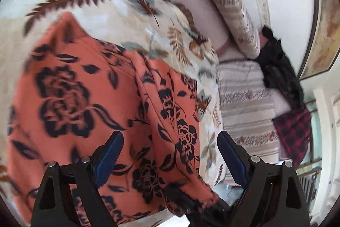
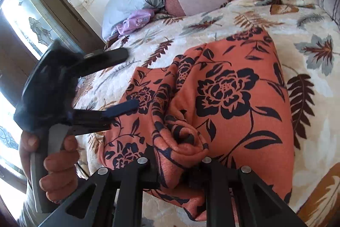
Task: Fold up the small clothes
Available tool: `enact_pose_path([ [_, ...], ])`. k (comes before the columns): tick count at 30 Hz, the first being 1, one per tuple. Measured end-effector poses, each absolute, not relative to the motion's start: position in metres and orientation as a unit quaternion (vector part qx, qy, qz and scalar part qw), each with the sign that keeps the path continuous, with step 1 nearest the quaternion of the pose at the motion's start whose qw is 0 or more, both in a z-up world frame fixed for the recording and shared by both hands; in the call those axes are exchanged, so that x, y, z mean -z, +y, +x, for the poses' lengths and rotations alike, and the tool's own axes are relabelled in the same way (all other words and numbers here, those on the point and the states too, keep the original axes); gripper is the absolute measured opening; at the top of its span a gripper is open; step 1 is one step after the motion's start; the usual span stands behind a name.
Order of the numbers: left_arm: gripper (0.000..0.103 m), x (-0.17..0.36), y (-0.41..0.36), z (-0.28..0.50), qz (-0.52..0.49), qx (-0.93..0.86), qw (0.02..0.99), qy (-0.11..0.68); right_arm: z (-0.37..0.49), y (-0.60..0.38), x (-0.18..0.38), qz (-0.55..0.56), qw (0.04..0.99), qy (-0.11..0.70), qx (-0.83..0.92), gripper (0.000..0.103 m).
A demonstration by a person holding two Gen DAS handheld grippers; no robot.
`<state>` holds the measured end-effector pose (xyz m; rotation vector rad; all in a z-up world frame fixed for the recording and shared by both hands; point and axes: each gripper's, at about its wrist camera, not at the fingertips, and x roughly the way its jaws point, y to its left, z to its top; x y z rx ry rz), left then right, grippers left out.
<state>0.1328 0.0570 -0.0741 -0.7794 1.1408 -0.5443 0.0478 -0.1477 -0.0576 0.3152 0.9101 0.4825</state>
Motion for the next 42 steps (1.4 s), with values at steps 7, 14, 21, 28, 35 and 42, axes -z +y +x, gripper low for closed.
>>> enact_pose_path([
  [7,0.017,0.071,0.008,0.153,-0.234,0.237,0.771,0.542,0.028,-0.146,0.049,0.113,0.874,0.413,-0.229,0.018],
  [14,0.015,-0.006,0.041,0.127,-0.151,0.313,0.836,0.425,0.019,-0.123,0.006,0.108,0.883,0.37,-0.267,0.018],
  [21,0.015,0.089,0.134,0.167,-0.177,0.221,0.807,0.518,0.055,-0.041,0.056,0.109,0.833,0.445,-0.309,0.018],
  [28,0.015,0.073,0.133,0.158,-0.149,0.246,0.83,0.479,0.054,-0.027,0.058,0.12,0.823,0.459,-0.312,0.018],
  [35,0.023,0.113,0.161,0.165,-0.193,0.236,0.8,0.517,0.048,-0.004,0.076,0.113,0.807,0.487,-0.315,0.04],
  [42,0.032,0.075,0.178,0.14,-0.181,0.176,0.825,0.505,0.024,-0.015,0.07,0.151,0.794,0.457,-0.372,0.072],
])
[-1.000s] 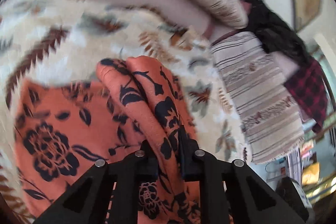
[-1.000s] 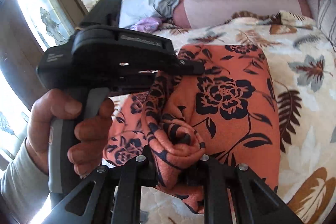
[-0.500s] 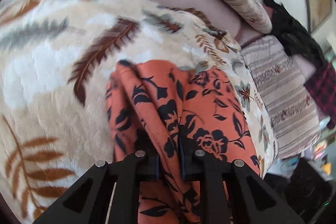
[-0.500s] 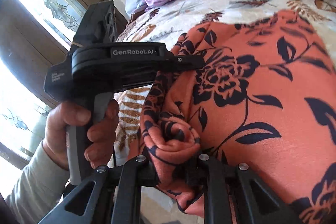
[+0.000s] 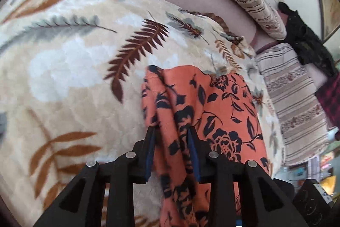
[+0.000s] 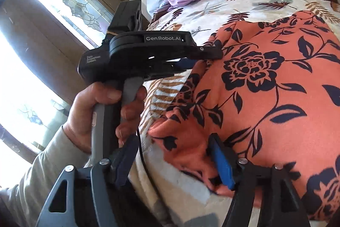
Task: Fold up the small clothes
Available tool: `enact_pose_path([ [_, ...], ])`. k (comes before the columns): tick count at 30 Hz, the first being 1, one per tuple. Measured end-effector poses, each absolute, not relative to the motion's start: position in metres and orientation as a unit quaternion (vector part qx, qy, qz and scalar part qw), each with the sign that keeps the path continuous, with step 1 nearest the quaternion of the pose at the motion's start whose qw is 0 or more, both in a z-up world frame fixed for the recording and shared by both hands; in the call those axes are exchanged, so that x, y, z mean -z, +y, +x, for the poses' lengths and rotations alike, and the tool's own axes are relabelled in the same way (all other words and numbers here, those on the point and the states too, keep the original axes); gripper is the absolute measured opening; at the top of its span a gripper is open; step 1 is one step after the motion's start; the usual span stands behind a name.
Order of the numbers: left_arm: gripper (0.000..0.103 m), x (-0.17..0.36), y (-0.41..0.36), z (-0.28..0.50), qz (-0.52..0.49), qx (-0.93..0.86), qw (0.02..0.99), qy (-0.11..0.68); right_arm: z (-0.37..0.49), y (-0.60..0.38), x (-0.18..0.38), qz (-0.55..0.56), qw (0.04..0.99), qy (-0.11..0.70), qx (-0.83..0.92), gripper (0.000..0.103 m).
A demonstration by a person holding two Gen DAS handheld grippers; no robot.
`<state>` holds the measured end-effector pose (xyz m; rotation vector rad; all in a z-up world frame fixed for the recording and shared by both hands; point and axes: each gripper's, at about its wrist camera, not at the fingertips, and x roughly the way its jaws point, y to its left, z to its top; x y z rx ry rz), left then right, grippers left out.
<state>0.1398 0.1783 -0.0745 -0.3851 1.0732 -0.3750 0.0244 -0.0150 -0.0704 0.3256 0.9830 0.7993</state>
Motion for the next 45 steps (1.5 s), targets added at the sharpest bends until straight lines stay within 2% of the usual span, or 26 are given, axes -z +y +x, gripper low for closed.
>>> enact_pose_path([
  [1,0.029,0.066,0.18,0.13,-0.179,0.174,0.831,0.498,0.019,-0.022,0.068,0.159,0.794,0.452,-0.374,0.072],
  [6,0.03,0.026,0.168,0.062,-0.167,0.207,0.847,0.459,-0.011,-0.078,0.065,0.229,0.8,0.436,-0.341,0.074],
  [10,0.027,0.078,0.156,0.038,-0.137,0.134,0.802,0.566,-0.02,-0.121,0.07,0.27,0.797,0.441,-0.313,0.074],
  [11,0.027,0.086,0.163,0.033,-0.157,0.123,0.797,0.57,-0.018,-0.132,0.067,0.278,0.797,0.44,-0.307,0.074],
  [13,0.027,0.076,0.174,0.026,-0.191,0.109,0.796,0.564,-0.019,-0.15,0.064,0.294,0.799,0.433,-0.297,0.074],
  [20,0.024,0.021,0.161,0.008,-0.161,0.114,0.841,0.504,-0.028,-0.193,0.066,0.353,0.788,0.419,-0.28,0.075],
  [21,0.028,0.012,0.154,0.006,-0.152,0.119,0.852,0.486,-0.027,-0.196,0.067,0.36,0.786,0.419,-0.278,0.075],
  [23,0.051,-0.004,0.132,0.013,-0.131,0.114,0.877,0.448,-0.027,-0.202,0.07,0.375,0.78,0.42,-0.274,0.075],
  [24,0.07,-0.007,0.123,0.019,-0.126,0.108,0.886,0.434,-0.026,-0.205,0.074,0.382,0.776,0.421,-0.272,0.075],
  [25,0.079,-0.008,0.115,0.023,-0.124,0.103,0.893,0.42,-0.025,-0.207,0.076,0.387,0.774,0.421,-0.27,0.075],
  [28,0.079,0.007,0.093,0.043,-0.096,0.082,0.911,0.392,-0.024,-0.212,0.078,0.385,0.777,0.424,-0.261,0.075],
  [30,0.079,0.047,0.092,0.058,-0.078,0.049,0.891,0.444,-0.021,-0.217,0.078,0.384,0.779,0.427,-0.251,0.075],
  [31,0.074,0.075,0.093,0.067,-0.079,0.039,0.866,0.492,-0.018,-0.22,0.08,0.385,0.779,0.429,-0.247,0.075],
  [32,0.075,0.09,0.096,0.064,-0.084,0.041,0.872,0.48,-0.014,-0.223,0.08,0.385,0.779,0.432,-0.242,0.076],
  [33,0.076,0.088,0.095,0.059,-0.071,0.042,0.888,0.453,-0.01,-0.226,0.082,0.385,0.779,0.436,-0.236,0.078],
  [35,0.076,0.081,0.09,0.059,-0.052,0.039,0.888,0.455,0.0,-0.231,0.084,0.377,0.783,0.444,-0.22,0.087],
  [45,0.076,0.087,0.096,0.058,-0.068,0.054,0.886,0.456,0.071,-0.221,0.107,0.37,0.747,0.512,-0.207,0.088],
])
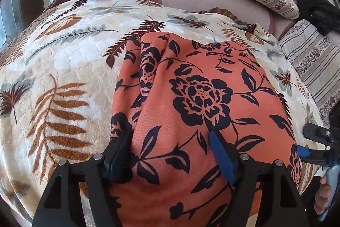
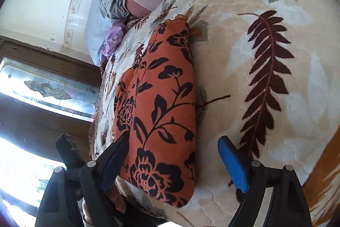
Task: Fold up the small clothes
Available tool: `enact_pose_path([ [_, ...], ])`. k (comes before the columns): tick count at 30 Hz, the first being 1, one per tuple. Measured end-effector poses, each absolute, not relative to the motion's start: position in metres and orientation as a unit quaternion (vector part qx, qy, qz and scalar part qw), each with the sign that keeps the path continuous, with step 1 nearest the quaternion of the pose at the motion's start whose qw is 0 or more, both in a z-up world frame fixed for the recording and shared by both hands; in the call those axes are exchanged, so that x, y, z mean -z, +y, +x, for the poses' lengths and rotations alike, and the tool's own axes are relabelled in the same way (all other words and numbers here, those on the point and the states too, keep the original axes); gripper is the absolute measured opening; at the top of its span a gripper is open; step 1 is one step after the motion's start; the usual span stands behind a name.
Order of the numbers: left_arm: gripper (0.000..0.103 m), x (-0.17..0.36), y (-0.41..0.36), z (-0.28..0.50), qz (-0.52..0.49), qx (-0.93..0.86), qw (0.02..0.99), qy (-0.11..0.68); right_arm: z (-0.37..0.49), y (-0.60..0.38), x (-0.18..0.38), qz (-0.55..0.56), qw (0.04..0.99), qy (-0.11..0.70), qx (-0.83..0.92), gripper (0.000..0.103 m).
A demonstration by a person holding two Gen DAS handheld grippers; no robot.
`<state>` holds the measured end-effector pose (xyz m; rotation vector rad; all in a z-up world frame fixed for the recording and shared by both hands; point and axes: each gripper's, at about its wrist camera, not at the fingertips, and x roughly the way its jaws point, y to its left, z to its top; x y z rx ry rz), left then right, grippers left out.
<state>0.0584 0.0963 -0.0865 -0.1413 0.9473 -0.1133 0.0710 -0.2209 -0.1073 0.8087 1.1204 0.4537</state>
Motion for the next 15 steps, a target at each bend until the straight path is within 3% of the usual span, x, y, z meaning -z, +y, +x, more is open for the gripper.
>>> enact_pose_path([
  [4,0.076,0.087,0.097,0.059,-0.067,0.055,0.885,0.457,0.084,-0.202,0.114,0.349,0.74,0.528,-0.227,0.089],
  [5,0.076,0.087,0.097,0.059,-0.067,0.055,0.885,0.457,0.087,-0.195,0.111,0.327,0.745,0.532,-0.237,0.082],
  [7,0.076,0.086,0.097,0.059,-0.07,0.055,0.885,0.458,0.089,-0.181,0.103,0.271,0.757,0.546,-0.234,0.057],
  [10,0.076,0.086,0.097,0.059,-0.073,0.057,0.884,0.458,0.078,-0.159,0.072,0.164,0.808,0.522,-0.218,0.041],
  [13,0.076,0.087,0.098,0.06,-0.074,0.057,0.883,0.46,0.062,-0.135,0.057,0.063,0.843,0.496,-0.197,0.04],
  [15,0.076,0.087,0.097,0.06,-0.071,0.058,0.883,0.46,0.067,-0.14,0.081,0.075,0.83,0.52,-0.186,0.042],
])
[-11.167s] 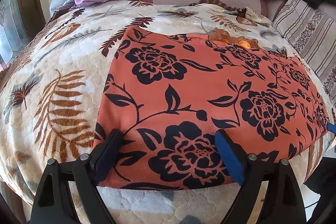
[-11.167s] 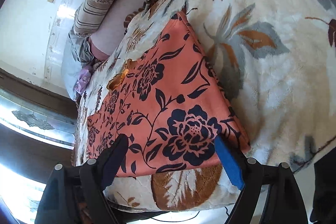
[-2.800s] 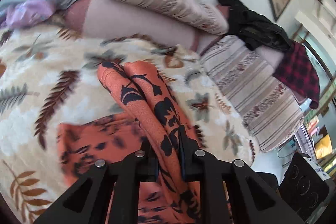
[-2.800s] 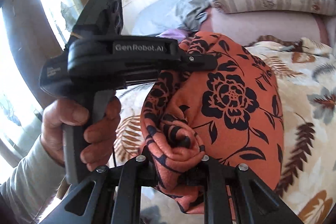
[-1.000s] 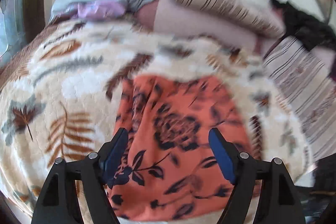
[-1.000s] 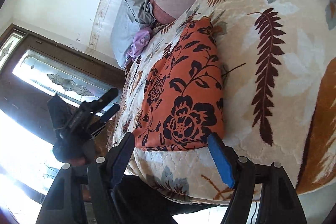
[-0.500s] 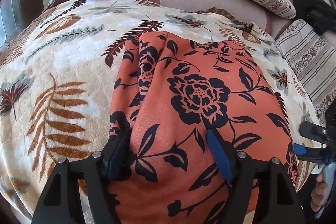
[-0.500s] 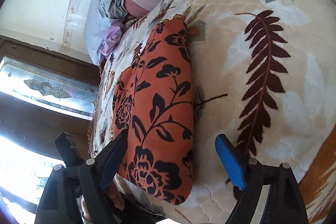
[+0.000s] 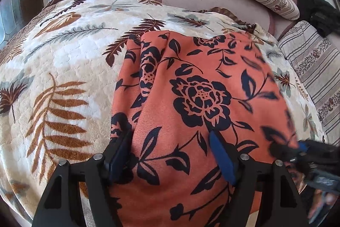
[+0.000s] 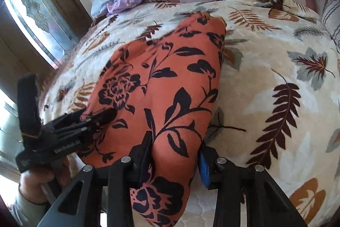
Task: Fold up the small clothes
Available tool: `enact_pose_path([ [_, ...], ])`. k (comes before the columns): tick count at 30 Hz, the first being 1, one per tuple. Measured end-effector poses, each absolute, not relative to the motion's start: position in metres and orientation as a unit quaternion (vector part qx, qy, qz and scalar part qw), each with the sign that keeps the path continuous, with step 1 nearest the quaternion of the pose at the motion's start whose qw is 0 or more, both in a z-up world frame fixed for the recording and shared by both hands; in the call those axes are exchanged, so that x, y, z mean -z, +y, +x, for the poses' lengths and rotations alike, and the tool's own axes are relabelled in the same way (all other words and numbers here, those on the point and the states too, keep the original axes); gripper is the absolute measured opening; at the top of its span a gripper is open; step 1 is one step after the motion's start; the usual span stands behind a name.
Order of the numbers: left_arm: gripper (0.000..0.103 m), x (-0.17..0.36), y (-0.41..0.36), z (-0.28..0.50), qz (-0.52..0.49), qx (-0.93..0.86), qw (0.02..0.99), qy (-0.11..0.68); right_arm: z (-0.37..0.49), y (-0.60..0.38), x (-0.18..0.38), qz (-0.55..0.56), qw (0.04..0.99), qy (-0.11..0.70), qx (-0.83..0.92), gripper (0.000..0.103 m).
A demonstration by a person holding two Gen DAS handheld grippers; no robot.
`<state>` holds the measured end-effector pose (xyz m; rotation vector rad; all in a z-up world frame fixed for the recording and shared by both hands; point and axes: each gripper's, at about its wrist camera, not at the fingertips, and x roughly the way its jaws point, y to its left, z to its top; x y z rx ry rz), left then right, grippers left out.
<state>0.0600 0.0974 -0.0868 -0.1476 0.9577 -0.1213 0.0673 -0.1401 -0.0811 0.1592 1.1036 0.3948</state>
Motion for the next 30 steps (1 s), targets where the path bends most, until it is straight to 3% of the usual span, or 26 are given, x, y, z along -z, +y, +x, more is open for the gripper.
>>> enact_pose_path([
  [2,0.076,0.087,0.097,0.059,-0.068,0.058,0.884,0.458,0.075,-0.166,0.098,0.174,0.807,0.53,-0.194,0.059],
  [7,0.076,0.087,0.098,0.059,-0.069,0.057,0.884,0.459,0.077,-0.197,0.086,0.266,0.784,0.513,-0.225,0.066],
  [10,0.076,0.087,0.098,0.058,-0.067,0.057,0.884,0.459,0.091,-0.215,0.082,0.336,0.772,0.488,-0.23,0.079],
  [13,0.076,0.087,0.098,0.058,-0.067,0.057,0.884,0.459,0.119,-0.212,0.103,0.371,0.737,0.515,-0.234,0.082],
  [14,0.076,0.087,0.098,0.059,-0.067,0.057,0.884,0.459,0.127,-0.207,0.117,0.372,0.722,0.535,-0.231,0.081],
  [16,0.076,0.087,0.098,0.058,-0.068,0.058,0.884,0.459,0.128,-0.186,0.111,0.302,0.75,0.543,-0.229,0.044],
  [19,0.076,0.086,0.099,0.059,-0.07,0.059,0.884,0.459,0.106,-0.155,0.073,0.15,0.823,0.503,-0.216,0.038],
  [21,0.077,0.086,0.097,0.061,-0.066,0.059,0.884,0.459,0.105,-0.151,0.083,0.12,0.824,0.513,-0.207,0.038],
  [22,0.077,0.087,0.095,0.062,-0.061,0.057,0.885,0.459,0.109,-0.158,0.093,0.141,0.815,0.523,-0.205,0.042],
  [23,0.077,0.086,0.094,0.062,-0.056,0.056,0.886,0.457,0.112,-0.17,0.101,0.183,0.804,0.528,-0.202,0.055],
  [25,0.077,0.087,0.096,0.061,-0.059,0.058,0.886,0.456,0.115,-0.187,0.103,0.237,0.794,0.524,-0.196,0.071],
  [30,0.077,0.087,0.095,0.064,-0.06,0.055,0.886,0.456,0.138,-0.218,0.099,0.338,0.775,0.491,-0.211,0.077],
])
